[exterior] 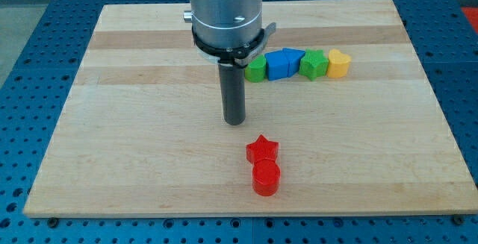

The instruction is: Separate the cube from the horizontal line of blocks

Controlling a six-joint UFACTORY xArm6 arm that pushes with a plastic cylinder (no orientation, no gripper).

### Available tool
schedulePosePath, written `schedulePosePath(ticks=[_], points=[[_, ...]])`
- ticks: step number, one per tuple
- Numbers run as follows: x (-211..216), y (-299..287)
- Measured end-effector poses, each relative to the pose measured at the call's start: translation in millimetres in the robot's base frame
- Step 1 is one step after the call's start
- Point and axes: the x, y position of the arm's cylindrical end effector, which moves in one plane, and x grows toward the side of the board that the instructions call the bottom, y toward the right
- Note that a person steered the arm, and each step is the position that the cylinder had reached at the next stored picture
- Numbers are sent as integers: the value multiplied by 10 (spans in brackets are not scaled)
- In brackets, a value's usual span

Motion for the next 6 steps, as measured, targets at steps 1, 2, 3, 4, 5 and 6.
schedulePosePath(ticks=[1,2,3,4,5,6], points=[[-36,372],[-266,549],[-564,652],[-749,803],[-1032,816],[-1330,816]])
